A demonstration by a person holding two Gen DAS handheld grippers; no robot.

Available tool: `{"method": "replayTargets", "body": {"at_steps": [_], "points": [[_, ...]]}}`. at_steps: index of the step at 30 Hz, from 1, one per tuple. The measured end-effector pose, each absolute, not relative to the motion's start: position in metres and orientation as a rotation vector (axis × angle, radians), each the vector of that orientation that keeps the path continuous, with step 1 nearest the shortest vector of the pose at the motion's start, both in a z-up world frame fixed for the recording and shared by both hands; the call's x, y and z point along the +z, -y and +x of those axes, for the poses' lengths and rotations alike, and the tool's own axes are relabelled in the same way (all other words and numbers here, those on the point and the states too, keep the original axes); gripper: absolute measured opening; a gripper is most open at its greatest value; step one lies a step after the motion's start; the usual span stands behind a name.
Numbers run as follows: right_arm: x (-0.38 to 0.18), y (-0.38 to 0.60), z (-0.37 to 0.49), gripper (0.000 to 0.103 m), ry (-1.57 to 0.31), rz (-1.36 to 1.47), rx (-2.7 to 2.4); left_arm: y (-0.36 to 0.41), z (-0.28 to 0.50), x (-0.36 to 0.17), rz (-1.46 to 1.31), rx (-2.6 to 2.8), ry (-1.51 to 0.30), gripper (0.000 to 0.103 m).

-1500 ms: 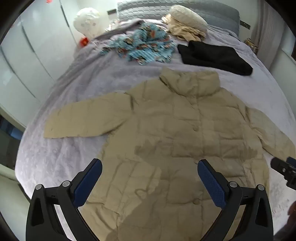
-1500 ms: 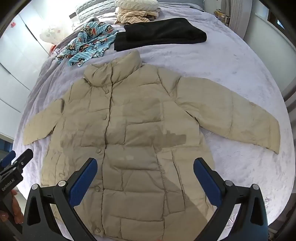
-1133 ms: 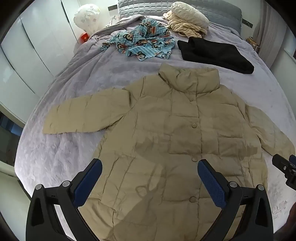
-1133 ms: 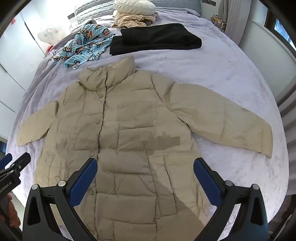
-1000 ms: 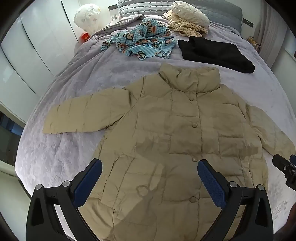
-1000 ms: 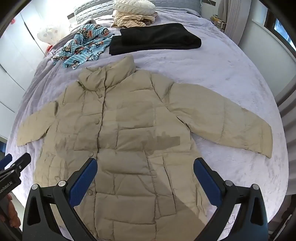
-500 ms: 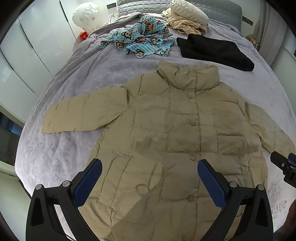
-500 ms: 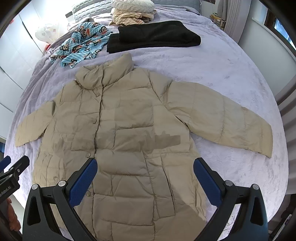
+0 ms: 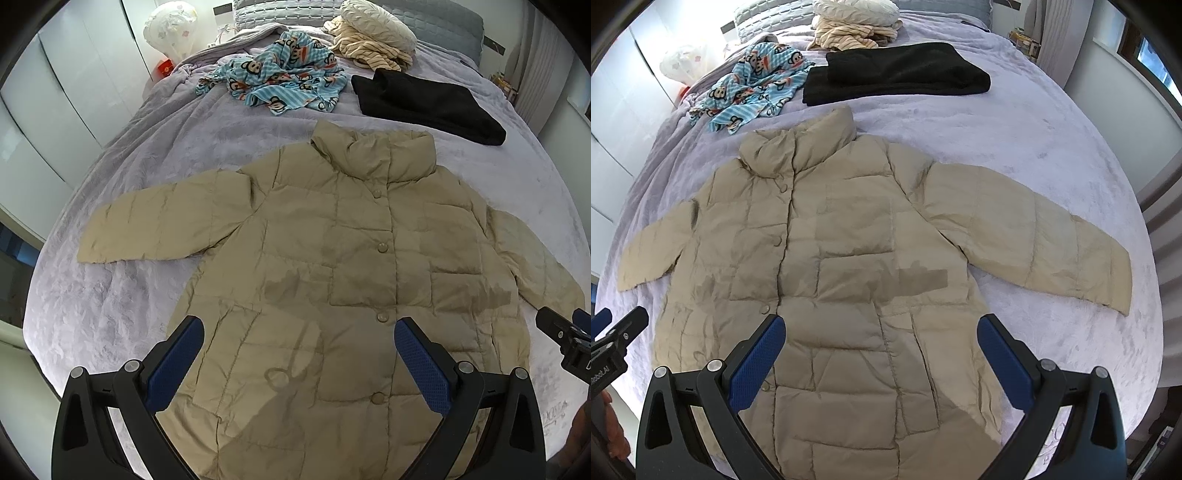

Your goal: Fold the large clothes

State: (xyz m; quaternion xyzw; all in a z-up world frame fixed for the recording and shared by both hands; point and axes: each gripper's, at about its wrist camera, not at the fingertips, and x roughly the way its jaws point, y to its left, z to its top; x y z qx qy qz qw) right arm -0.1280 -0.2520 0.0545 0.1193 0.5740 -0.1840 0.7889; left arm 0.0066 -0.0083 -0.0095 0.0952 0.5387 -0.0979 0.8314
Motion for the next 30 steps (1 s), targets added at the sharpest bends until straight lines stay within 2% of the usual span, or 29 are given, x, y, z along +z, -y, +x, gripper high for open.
{"method": "replayTargets", "body": {"at_steps": [30], "points": [[0.0551,0.2435,-0.1265,0.103,-1.236,0.230,-0.397,0.0085,0.0082,-0.0096,0.203,-0.217,-1.150,0.103]]}}
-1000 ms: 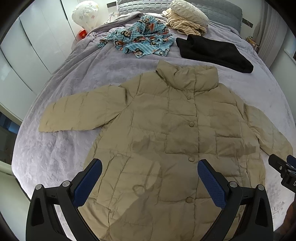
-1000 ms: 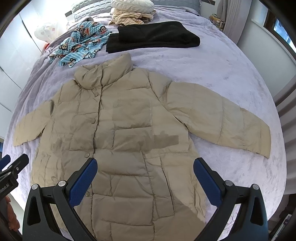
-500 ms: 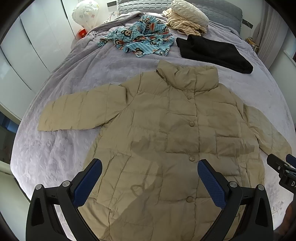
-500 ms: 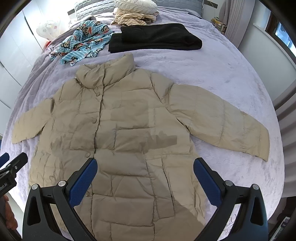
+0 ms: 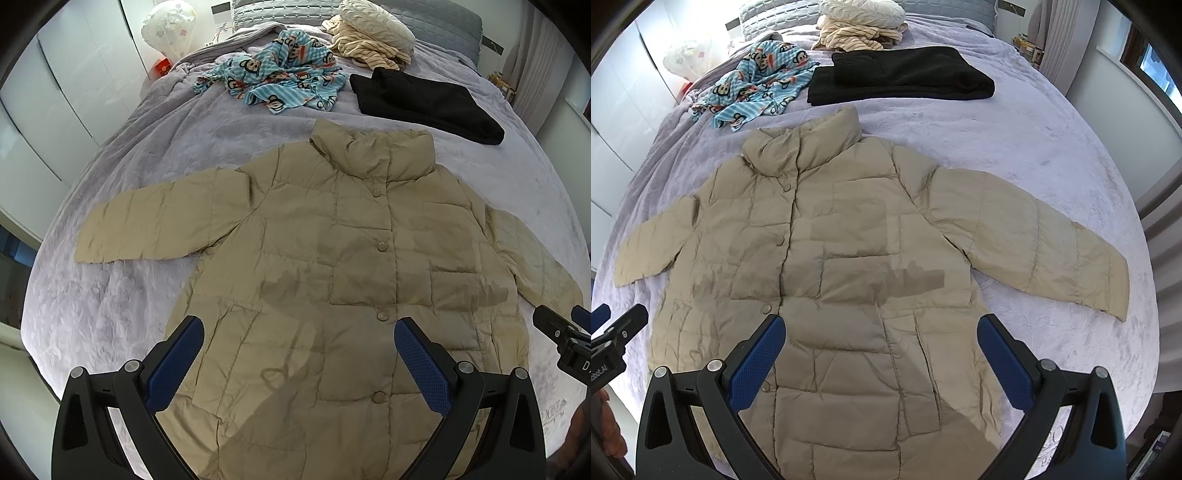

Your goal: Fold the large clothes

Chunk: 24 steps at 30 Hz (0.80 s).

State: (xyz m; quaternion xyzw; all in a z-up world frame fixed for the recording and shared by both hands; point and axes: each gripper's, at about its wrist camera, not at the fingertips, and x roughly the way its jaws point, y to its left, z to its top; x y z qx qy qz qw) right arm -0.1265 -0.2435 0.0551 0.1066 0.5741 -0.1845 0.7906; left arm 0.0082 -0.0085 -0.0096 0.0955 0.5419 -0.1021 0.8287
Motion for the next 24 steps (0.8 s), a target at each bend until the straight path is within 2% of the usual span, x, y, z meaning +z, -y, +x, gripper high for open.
{"method": "replayTargets", "body": {"at_steps": [24], "points": [[0.0557,0.2450,-0.1263,0.103,-1.235,0.230,-0.400,0.0086,0.0086,-0.0097,0.201,-0.216,-1.147,0.103]]}}
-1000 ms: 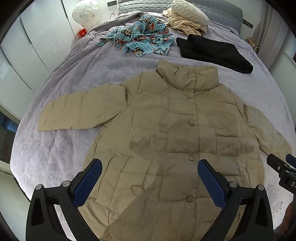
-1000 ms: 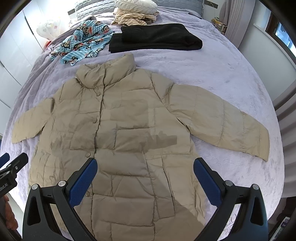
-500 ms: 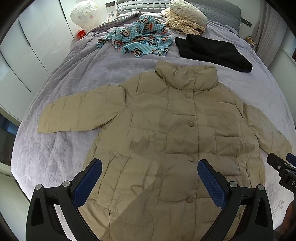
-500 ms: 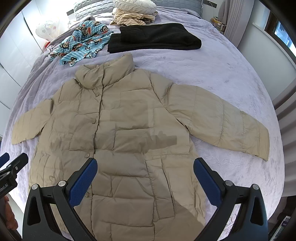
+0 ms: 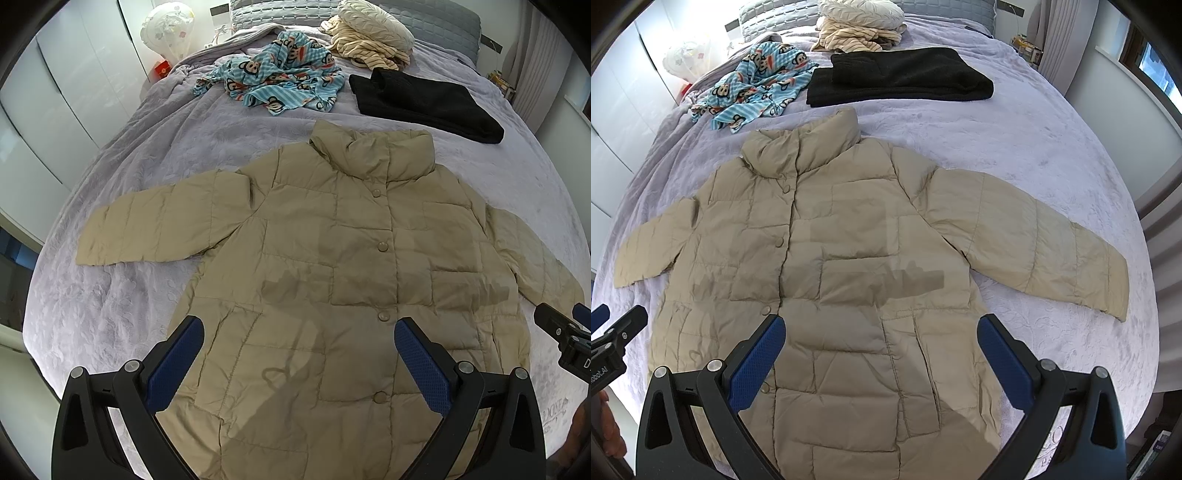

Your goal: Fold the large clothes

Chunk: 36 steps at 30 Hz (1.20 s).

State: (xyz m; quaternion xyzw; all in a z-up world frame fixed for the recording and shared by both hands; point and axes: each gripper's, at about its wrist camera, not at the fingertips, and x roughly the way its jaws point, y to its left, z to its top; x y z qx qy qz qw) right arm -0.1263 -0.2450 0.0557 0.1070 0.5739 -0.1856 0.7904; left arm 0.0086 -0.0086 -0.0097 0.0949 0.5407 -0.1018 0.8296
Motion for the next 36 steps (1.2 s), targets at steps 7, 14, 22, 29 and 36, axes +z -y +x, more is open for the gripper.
{"method": "replayTargets", "body": {"at_steps": [7,14,22,29,36], "points": [[0.0557,0.2453,-0.1262,0.103,-1.235,0.230,-0.399,0.0088,0.0085,-0.0097,0.201,-0.216,-1.148,0.103],[0.0554,0.2454,-0.1269,0.103,-1.234,0.231,-0.397,0.0085,0.0086,-0.0090,0.203,-0.214,-1.146,0.103],[0.0573,0.2459,-0.1253,0.103,-1.237,0.229,-0.397,0.0081,0.0085,-0.0082,0.203,-0.214,-1.146,0.103],[0.0572,0.2456,-0.1250,0.103,-1.236,0.229,-0.396,0.0085,0.0081,-0.0086,0.203,-0.214,-1.145,0.103],[0.0569,0.2454,-0.1251,0.103,-1.237,0.230,-0.397,0.0090,0.0077,-0.0086,0.204,-0.212,-1.145,0.103]]}}
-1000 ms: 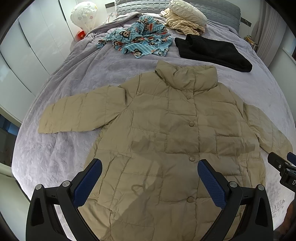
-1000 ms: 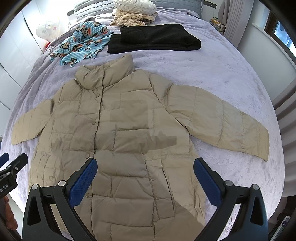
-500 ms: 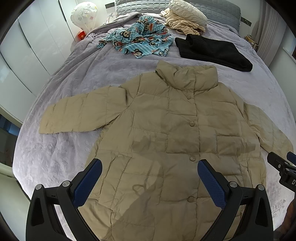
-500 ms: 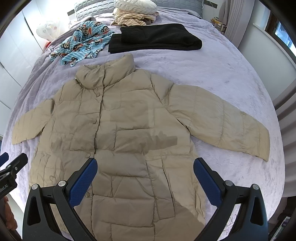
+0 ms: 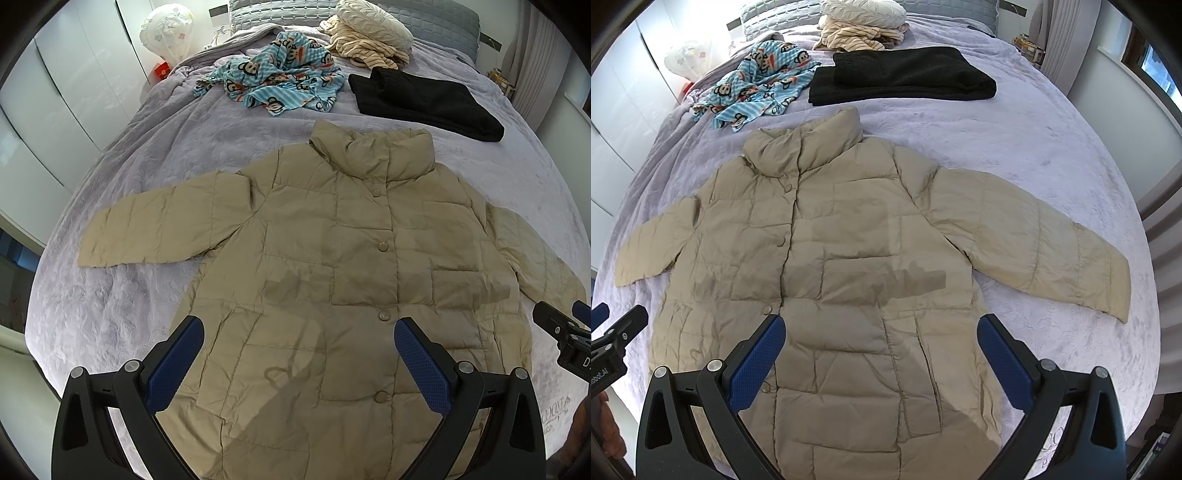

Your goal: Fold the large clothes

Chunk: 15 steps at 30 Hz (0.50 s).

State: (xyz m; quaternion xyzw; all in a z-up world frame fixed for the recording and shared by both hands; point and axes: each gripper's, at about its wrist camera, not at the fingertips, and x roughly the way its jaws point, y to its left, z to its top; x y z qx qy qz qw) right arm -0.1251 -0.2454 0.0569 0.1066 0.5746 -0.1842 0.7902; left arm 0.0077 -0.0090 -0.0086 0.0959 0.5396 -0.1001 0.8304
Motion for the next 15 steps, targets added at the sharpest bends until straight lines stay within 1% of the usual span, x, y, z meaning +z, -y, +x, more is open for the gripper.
{"method": "replayTargets", "body": {"at_steps": [15], "points": [[0.0558,0.2433,-0.1249,0.103,-1.242,0.229,-0.396,0.0083,0.0073,-0.0088,0.202,-0.214,-1.146,0.103]]}}
